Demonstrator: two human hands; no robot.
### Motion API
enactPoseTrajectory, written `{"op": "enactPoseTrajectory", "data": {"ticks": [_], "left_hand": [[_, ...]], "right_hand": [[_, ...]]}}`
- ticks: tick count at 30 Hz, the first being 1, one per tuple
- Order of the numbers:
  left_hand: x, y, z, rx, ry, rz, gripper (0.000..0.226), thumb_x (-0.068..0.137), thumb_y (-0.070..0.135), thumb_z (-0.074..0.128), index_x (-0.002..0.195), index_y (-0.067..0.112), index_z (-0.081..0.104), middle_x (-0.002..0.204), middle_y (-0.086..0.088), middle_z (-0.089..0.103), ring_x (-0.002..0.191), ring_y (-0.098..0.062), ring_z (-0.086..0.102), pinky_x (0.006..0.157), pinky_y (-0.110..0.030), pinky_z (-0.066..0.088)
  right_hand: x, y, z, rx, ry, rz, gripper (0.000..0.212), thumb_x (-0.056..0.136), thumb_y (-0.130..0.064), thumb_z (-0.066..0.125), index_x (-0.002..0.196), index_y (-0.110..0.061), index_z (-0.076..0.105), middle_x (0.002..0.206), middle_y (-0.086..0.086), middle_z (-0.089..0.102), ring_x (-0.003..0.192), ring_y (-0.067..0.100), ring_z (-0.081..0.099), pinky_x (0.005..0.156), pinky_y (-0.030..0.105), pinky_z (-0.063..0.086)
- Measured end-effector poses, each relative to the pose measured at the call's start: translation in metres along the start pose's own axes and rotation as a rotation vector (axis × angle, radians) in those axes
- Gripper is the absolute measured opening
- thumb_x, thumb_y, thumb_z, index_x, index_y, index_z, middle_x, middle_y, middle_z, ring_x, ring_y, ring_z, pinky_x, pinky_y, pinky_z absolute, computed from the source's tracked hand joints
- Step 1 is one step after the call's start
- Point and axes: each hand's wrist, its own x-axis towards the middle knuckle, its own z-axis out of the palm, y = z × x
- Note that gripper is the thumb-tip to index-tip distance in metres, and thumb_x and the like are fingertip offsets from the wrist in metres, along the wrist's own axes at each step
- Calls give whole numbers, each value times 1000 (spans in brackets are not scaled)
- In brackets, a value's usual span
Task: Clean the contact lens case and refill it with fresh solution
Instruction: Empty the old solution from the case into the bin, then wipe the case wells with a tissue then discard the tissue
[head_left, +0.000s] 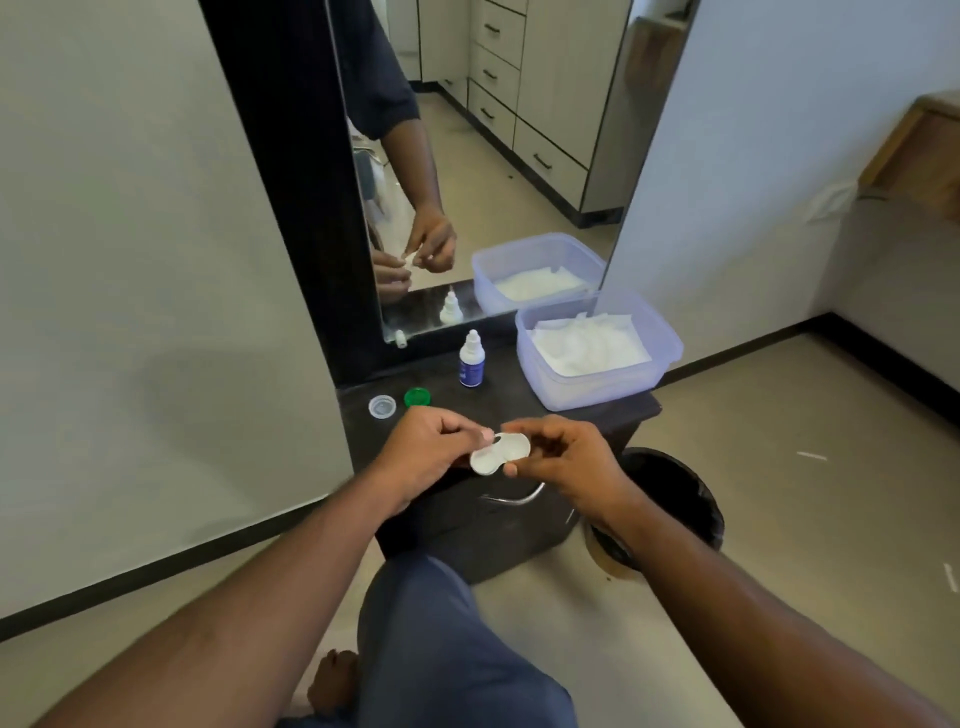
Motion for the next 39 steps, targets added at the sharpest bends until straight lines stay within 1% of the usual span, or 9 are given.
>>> {"op": "enactPoseTrajectory", "data": {"ticks": [3,7,12,14,22,28,32,36,39], "left_hand": [[10,2,-11,60,-96,-60,6,78,13,75,81,8,77,85,-13,75,77,-16,65,80,-29,50],[23,-1,-19,11,-82,-110,2,74,4,75,72,5,76,77,-19,70,73,-25,62,72,-34,50],[35,-6,-18,-95,-28,-142,7,76,0,70,69,1,72,73,-17,63,68,-24,59,60,-27,51],[37,-10,-17,-86,-11,-125,7,76,0,69,69,-2,70,73,-17,60,68,-26,55,62,-29,47],[36,-13,-9,-6,57,-45,6,78,-2,68,74,-6,69,64,-11,58,49,-4,49,46,-13,41],[39,-17,-10,-19,55,-45,6,79,0,69,73,-3,71,67,-11,63,58,-12,56,51,-18,48],[39,-16,-10,-33,54,-41,7,79,0,69,73,-3,71,66,-10,64,56,-10,56,50,-17,48],[39,-16,-10,-32,50,-39,9,79,-1,68,70,-4,68,62,-9,61,47,-4,52,46,-14,44],[40,-15,-12,-11,40,-35,16,79,-1,68,63,0,65,58,-7,57,43,-1,47,44,-13,40]], "right_hand": [[8,-1,8,-18,-3,-26,44,66,0,83,100,-25,72,93,12,69,70,18,55,74,30,53],[9,0,10,-69,-6,25,51,70,-4,81,117,-18,66,86,3,66,67,13,54,73,22,54],[18,-27,-37,-129,285,-72,20,80,-14,75,96,-24,73,89,-9,72,79,0,63,77,10,49],[36,-38,-62,-243,332,-100,14,83,-16,72,96,-20,75,94,-5,73,80,1,63,80,17,50],[125,-31,-103,-910,-73,123,21,81,-11,73,102,-10,72,105,7,69,88,18,62,82,22,46],[139,-23,-104,-945,92,127,24,76,-12,78,97,-11,67,102,5,64,88,19,58,80,23,46],[140,-20,-104,-935,6,187,25,75,-20,79,97,-13,71,101,5,67,86,20,61,84,25,50],[138,-21,-99,-915,53,178,29,74,-37,79,90,-16,67,86,0,64,79,19,59,76,25,50],[140,-20,-93,-967,83,162,20,80,-23,74,95,-11,68,86,5,64,78,19,59,81,27,51]]}}
